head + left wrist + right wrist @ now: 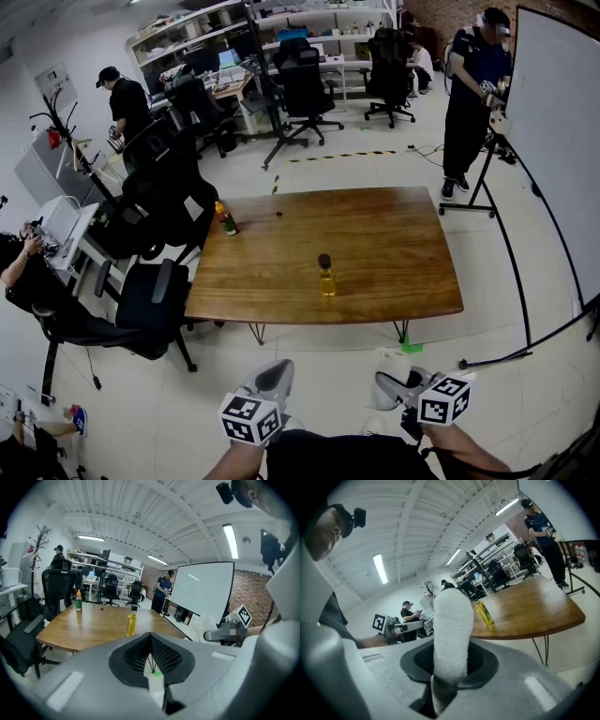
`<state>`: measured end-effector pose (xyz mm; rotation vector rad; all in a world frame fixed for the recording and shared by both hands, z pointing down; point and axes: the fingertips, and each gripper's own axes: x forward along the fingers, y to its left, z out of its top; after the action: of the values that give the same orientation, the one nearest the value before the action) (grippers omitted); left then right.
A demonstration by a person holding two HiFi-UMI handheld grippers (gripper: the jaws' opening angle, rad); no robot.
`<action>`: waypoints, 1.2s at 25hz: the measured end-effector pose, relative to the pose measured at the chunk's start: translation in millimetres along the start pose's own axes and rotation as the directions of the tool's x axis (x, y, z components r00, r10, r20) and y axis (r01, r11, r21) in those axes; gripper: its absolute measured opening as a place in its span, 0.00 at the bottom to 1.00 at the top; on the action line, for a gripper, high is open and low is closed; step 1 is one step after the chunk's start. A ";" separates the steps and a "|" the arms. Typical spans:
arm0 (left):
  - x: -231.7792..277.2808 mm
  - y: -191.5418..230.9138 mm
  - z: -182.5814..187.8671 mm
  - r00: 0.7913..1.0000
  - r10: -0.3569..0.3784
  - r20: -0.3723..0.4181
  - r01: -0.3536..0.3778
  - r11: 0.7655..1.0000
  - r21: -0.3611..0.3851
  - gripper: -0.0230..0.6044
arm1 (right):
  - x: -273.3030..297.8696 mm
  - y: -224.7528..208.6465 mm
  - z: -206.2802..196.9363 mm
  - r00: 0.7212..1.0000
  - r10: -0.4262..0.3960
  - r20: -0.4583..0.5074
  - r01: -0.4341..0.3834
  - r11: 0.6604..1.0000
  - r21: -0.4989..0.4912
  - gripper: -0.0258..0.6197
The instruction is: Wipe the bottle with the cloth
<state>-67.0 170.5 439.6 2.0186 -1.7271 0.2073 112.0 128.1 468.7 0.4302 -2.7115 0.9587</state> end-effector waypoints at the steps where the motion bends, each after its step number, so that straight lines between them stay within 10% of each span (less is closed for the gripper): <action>1: 3.8 -3.9 0.0 1.000 0.011 0.004 -0.011 1.000 0.000 0.06 | -5.6 -6.7 -0.6 1.000 0.004 -0.006 -0.004 1.000 -0.001 0.15; 9: 28.1 -25.0 -2.5 1.000 -0.006 -0.026 0.006 1.000 0.024 0.07 | -8.6 -47.1 7.2 0.999 0.009 -0.036 -0.008 1.000 0.021 0.15; 18: 111.0 45.9 45.1 0.989 -0.145 0.001 0.142 0.970 0.195 0.16 | 54.4 -87.5 40.3 0.998 -0.054 0.041 0.049 0.992 0.120 0.15; 30: 222.2 75.9 99.7 0.846 -0.502 -0.182 0.527 0.728 0.439 0.32 | 148.5 -101.2 117.0 0.966 -0.223 0.132 0.200 0.966 0.166 0.15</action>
<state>-115.2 -79.0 462.2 2.7383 -1.0699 0.5307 -4.8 -51.1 484.2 0.8354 -2.6590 1.1146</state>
